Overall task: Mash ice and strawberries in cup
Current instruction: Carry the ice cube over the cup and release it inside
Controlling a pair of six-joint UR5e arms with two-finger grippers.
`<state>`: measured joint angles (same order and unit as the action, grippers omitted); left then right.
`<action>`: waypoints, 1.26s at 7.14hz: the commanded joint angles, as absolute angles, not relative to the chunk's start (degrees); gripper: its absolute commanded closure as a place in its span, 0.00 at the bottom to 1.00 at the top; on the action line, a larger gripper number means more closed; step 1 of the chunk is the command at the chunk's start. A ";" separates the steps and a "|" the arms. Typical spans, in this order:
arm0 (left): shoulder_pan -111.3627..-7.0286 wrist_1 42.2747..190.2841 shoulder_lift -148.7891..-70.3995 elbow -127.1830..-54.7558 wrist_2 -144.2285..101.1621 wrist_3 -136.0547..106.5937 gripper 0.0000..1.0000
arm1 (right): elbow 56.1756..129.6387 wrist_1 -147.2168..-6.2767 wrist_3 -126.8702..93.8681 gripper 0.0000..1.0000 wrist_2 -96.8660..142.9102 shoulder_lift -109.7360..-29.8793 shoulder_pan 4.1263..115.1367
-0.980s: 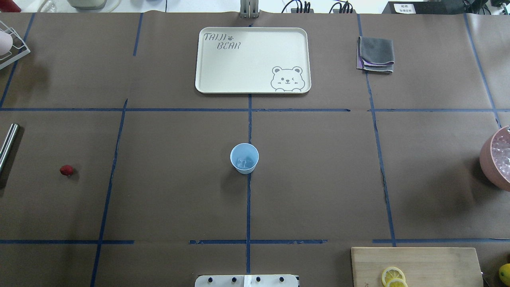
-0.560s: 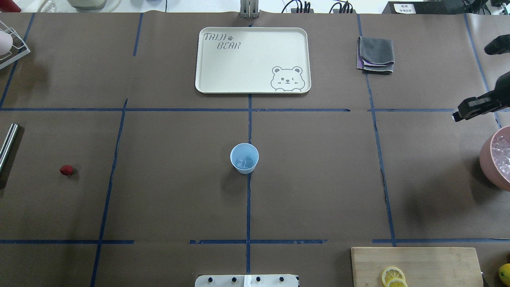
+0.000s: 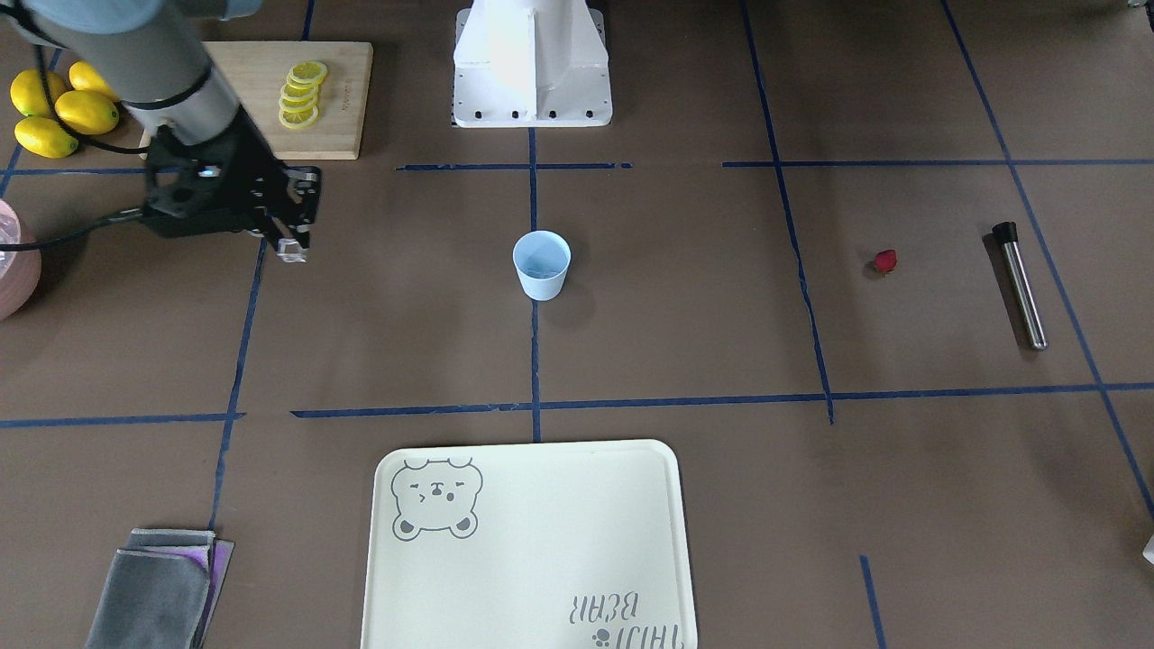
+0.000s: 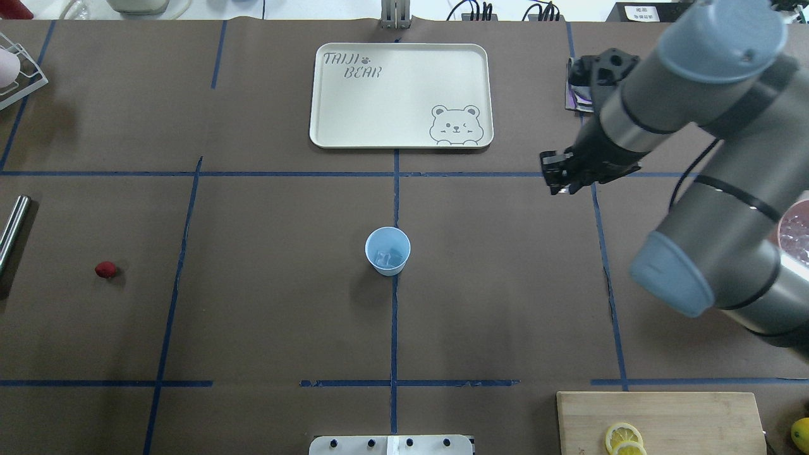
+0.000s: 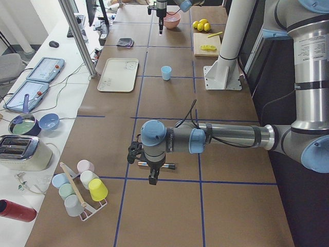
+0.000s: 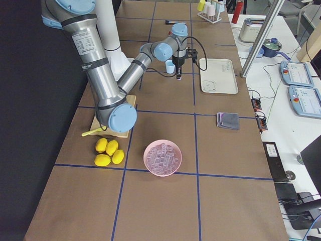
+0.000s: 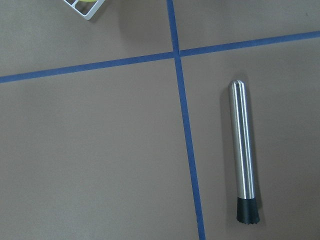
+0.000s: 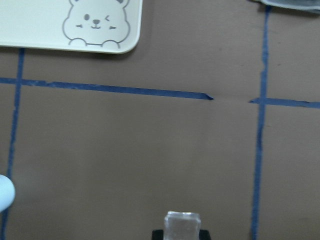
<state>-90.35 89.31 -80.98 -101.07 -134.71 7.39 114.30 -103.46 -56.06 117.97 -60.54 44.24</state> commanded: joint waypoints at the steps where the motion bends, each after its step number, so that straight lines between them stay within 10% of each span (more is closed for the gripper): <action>1: -90.35 89.73 -81.03 -101.07 -134.74 7.38 0.00 | 106.64 -105.64 -68.25 0.95 111.65 -47.16 36.51; 7: -89.91 89.82 -81.04 -100.37 -134.74 7.47 0.00 | 91.69 -101.35 -78.93 0.85 101.60 -37.09 25.14; 9: -89.91 89.91 -81.12 -100.37 -134.74 7.56 0.00 | 92.10 -101.34 -78.58 0.05 101.51 -38.05 25.14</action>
